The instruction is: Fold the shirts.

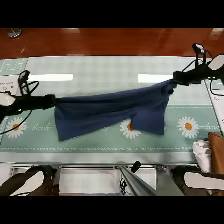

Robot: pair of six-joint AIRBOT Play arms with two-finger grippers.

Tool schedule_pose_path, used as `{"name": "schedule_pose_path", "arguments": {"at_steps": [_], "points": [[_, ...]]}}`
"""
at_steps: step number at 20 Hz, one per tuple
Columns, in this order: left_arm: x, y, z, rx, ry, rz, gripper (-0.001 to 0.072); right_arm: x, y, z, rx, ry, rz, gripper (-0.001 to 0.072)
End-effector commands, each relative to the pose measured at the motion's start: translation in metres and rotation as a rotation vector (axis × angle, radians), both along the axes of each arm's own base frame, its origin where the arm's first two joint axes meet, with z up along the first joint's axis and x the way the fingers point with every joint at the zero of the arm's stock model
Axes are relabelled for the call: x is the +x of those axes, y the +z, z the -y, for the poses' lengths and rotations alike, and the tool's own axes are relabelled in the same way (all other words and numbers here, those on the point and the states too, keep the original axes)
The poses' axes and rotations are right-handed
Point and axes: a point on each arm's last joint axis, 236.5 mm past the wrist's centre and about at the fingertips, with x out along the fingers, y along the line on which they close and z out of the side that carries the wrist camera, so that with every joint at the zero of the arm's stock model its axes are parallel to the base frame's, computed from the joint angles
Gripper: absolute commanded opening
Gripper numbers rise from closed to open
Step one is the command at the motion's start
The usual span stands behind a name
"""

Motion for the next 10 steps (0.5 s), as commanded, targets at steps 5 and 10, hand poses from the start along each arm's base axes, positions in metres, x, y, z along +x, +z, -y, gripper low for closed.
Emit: {"name": "schedule_pose_path", "arguments": {"at_steps": [5,10], "points": [[0.012,-0.045,0.019,0.008,-0.041,-0.067,0.0035,0.014,-0.049,-0.018,0.163,-0.113,-0.075,0.0021],[-0.016,-0.037,0.031,-0.062,-0.139,-0.202,0.038,0.006,-0.026,-0.014,0.158,-0.074,-0.064,0.0347]]}}
